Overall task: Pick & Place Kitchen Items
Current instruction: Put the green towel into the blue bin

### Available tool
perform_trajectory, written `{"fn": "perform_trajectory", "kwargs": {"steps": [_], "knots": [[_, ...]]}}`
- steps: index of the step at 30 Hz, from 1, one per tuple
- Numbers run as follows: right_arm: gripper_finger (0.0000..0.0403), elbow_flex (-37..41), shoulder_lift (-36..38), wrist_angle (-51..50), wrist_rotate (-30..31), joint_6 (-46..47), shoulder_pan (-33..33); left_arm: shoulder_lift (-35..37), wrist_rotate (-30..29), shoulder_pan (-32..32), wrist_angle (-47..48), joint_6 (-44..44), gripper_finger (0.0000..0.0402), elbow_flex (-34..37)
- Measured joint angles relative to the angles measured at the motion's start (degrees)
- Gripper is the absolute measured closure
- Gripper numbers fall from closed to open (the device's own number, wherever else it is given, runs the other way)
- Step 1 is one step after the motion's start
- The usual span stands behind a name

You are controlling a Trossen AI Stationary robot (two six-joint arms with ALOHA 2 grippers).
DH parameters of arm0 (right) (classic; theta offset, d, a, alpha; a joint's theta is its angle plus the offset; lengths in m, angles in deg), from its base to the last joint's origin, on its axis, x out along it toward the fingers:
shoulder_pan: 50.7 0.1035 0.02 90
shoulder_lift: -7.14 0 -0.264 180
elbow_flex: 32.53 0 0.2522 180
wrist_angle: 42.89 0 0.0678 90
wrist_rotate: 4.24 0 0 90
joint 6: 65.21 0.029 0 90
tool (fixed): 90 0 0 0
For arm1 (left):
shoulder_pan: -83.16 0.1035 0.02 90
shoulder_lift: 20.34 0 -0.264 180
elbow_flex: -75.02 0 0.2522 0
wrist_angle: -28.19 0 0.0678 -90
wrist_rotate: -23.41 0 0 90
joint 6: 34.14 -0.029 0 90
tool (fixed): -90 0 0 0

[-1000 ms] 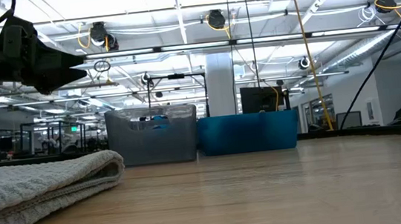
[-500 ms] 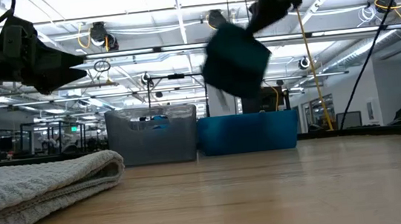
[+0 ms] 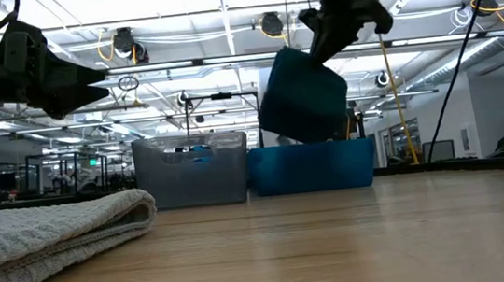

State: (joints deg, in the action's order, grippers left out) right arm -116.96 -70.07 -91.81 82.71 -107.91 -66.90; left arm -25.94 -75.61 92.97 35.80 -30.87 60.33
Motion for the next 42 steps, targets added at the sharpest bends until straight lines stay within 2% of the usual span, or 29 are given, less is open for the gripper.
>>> {"fn": "perform_trajectory", "kwargs": {"steps": [17,21,29,33,42], "knots": [[0.0403,0.0,0.9,-7.2,0.0,5.1,16.8,0.0,0.0,0.0,0.0,0.0,0.0094,0.0],[0.0403,0.0,0.9,-8.0,0.0,5.4,17.5,0.0,0.0,0.0,0.0,0.0,0.0094,0.0],[0.0403,0.0,-0.6,-8.6,-0.7,7.6,14.7,0.0,0.0,0.0,0.0,0.0,0.0094,0.0],[0.0403,0.0,-0.6,-10.1,-6.1,7.5,17.5,0.0,0.0,0.0,0.0,0.0,0.0094,0.0],[0.0403,0.0,-0.3,-9.3,-8.9,7.6,22.1,0.0,0.0,0.0,0.0,0.0,0.0094,0.0]]}}
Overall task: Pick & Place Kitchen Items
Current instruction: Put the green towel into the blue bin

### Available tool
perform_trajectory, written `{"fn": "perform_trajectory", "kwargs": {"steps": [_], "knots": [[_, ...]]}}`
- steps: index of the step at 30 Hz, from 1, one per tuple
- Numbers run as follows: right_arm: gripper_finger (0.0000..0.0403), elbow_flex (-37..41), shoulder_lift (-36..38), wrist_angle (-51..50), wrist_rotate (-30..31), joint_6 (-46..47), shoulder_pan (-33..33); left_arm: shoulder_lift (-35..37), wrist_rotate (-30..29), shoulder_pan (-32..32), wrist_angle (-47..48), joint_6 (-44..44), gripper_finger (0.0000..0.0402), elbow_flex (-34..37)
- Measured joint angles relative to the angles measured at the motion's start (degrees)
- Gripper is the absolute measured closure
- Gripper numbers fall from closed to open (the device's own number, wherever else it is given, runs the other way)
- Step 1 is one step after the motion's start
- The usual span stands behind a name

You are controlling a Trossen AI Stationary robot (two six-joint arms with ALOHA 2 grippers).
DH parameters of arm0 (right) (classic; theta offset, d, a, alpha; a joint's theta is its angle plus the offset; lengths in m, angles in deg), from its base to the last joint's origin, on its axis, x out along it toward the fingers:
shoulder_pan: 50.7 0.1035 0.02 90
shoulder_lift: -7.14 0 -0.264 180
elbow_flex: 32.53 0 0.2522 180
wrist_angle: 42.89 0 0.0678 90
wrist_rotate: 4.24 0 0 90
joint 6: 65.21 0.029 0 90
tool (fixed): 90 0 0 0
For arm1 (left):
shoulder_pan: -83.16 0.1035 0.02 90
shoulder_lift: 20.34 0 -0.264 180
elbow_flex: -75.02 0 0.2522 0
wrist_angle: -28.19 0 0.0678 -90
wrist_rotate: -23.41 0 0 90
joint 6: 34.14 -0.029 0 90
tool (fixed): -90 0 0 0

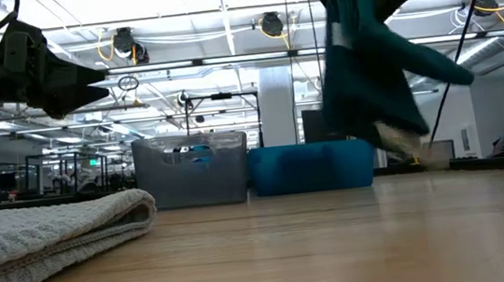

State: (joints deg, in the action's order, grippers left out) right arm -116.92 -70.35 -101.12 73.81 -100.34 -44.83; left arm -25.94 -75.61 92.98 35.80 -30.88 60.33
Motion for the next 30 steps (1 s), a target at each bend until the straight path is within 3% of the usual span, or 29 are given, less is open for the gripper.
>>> {"fn": "perform_trajectory", "kwargs": {"steps": [7,19,30], "knots": [[0.0403,0.0,-2.0,0.5,12.3,0.0,-2.2,0.0,0.0,0.0,0.0,0.0,0.0094,0.0],[0.0403,0.0,-7.9,5.5,24.6,-9.7,-9.8,0.0,0.0,0.0,0.1,0.0,0.0094,0.0],[0.0403,0.0,-8.7,15.9,25.2,-15.7,-16.9,0.0,0.0,0.0,0.0,0.0,0.0094,0.0]]}}
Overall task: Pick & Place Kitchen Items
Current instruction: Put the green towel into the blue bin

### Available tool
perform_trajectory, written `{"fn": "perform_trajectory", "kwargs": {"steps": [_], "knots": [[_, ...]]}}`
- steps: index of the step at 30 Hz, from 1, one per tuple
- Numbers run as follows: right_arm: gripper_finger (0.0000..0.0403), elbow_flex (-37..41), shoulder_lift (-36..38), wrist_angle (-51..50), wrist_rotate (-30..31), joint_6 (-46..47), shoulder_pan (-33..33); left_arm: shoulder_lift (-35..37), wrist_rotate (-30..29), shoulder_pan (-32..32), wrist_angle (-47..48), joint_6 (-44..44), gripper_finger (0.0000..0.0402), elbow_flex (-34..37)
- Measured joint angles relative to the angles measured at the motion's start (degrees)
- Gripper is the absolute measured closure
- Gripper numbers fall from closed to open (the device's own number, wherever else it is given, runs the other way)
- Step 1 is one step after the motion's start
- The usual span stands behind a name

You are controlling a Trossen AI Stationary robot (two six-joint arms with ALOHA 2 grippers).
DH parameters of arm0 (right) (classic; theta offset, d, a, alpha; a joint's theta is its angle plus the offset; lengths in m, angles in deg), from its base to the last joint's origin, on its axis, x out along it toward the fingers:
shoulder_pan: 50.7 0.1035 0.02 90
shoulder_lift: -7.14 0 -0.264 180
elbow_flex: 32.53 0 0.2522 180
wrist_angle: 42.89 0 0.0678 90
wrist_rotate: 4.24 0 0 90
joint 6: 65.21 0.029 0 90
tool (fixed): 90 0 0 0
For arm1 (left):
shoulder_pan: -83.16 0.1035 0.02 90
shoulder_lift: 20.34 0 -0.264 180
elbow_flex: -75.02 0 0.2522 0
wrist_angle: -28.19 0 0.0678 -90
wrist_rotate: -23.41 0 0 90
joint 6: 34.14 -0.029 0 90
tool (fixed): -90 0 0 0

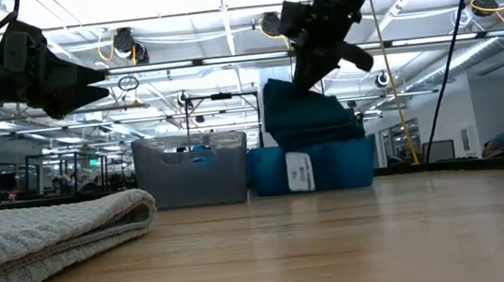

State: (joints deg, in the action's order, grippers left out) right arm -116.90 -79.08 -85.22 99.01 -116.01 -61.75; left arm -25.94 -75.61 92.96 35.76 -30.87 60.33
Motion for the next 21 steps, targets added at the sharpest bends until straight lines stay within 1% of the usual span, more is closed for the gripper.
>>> {"fn": "perform_trajectory", "kwargs": {"steps": [2,4,6,14,21], "knots": [[0.0403,0.0,0.0,0.5,-0.3,0.0,-1.4,0.0,0.0,0.0,0.1,0.0,0.0094,0.0],[0.0403,0.0,0.0,0.6,-2.9,0.0,-2.9,0.0,0.0,0.0,0.0,0.0,0.0094,0.0],[0.0403,1.1,0.1,2.7,-5.2,0.0,-4.2,0.0,0.0,0.0,0.1,0.0,0.0094,0.0],[0.0403,11.6,0.0,20.5,-5.9,-6.9,-8.8,0.0,0.0,0.0,0.0,0.0,0.0094,0.0],[0.0403,21.4,0.0,40.5,-5.9,-11.7,-12.3,0.0,0.0,0.0,0.0,0.0,0.0094,0.0]]}}
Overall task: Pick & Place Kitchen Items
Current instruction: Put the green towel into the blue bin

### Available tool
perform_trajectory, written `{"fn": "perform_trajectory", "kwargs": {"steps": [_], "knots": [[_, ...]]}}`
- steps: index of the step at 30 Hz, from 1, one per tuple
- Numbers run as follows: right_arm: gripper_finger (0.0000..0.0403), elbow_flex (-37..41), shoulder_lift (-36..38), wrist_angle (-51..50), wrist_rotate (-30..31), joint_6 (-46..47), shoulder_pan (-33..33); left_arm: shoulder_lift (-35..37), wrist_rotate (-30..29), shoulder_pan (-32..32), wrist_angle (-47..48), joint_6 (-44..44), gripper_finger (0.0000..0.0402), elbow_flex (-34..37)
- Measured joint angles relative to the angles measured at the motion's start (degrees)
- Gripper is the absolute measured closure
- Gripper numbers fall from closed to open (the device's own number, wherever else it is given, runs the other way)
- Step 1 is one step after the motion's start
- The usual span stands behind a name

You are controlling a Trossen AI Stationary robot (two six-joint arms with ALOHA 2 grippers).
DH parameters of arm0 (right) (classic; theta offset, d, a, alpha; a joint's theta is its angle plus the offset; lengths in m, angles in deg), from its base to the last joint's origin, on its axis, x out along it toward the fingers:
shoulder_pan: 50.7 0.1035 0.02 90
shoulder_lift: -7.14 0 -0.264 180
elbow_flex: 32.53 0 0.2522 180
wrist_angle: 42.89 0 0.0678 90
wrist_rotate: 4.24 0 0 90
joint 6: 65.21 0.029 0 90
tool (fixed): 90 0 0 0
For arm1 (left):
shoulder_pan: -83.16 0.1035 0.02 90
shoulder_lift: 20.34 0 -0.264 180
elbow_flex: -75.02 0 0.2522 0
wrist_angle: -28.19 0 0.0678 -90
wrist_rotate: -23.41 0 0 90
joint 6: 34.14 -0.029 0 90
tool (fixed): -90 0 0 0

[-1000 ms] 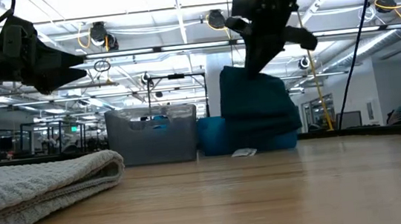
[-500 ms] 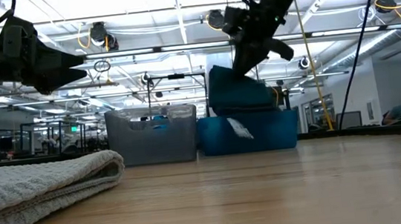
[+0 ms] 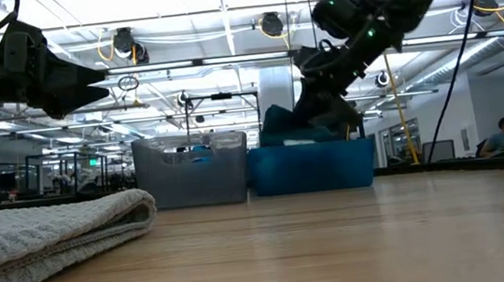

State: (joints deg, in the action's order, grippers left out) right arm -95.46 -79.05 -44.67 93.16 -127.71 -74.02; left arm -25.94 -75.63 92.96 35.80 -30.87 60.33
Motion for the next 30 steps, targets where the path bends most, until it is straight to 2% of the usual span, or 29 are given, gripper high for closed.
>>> {"fn": "perform_trajectory", "kwargs": {"steps": [5,11,15,19,30], "knots": [[0.0403,4.1,0.0,6.8,-0.1,-0.4,-1.4,0.0,0.0,0.0,0.0,0.0,0.0094,0.0],[0.0403,5.9,0.0,7.6,-0.4,-0.3,-1.5,0.0,0.0,0.0,0.0,0.0,0.0094,0.0],[0.0403,6.1,-0.1,7.6,-4.7,-0.2,-1.5,0.0,0.0,0.0,0.0,0.0,0.0094,0.0],[0.0402,6.1,-1.6,9.7,-5.1,0.7,-1.5,0.0,0.0,0.0,0.0,0.0,0.0094,0.0],[0.0354,6.1,-7.4,15.7,-4.5,0.3,-1.9,0.0,0.0,0.0,0.0,0.0,0.0094,0.0]]}}
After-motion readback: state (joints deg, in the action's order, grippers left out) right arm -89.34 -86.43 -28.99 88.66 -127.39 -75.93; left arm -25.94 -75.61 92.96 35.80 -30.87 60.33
